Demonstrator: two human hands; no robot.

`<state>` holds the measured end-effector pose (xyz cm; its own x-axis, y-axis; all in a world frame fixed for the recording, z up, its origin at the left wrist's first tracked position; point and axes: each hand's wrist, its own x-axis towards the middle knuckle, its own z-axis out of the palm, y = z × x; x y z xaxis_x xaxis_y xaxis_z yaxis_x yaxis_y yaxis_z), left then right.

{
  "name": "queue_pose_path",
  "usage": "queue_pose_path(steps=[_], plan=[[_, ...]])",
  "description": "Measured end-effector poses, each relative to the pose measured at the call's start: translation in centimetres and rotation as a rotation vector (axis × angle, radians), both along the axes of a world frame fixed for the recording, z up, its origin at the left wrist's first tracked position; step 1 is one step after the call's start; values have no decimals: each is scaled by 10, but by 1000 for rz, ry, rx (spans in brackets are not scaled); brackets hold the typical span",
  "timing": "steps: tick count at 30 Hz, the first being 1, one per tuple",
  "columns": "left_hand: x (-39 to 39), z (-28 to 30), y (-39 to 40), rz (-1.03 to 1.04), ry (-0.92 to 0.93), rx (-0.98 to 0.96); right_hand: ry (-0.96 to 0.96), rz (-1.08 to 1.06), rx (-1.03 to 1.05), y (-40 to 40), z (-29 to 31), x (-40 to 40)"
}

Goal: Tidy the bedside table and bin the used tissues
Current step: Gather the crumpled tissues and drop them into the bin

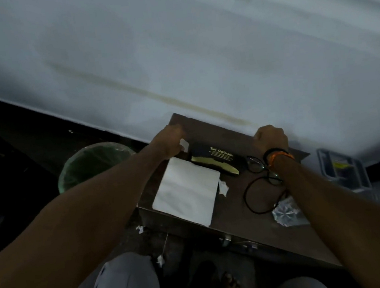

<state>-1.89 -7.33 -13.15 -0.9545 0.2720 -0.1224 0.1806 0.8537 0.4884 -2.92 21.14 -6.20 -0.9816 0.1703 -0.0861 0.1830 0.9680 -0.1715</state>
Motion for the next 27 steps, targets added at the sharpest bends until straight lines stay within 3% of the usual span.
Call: queue_pose_path(steps=[4, 11, 20, 25, 27], plan=[[0, 2, 9, 27, 75, -40, -140, -122, 80, 43, -17, -7], [5, 9, 3, 123, 154, 46, -331, -33, 89, 60, -33, -10], [19, 39, -2, 168, 243, 181, -212, -44, 39, 57, -37, -9], [25, 40, -10, 179, 215, 128, 0, 33, 39, 40, -7, 8], [30, 44, -10, 199, 204, 129, 88, 44, -52, 31, 8, 14]])
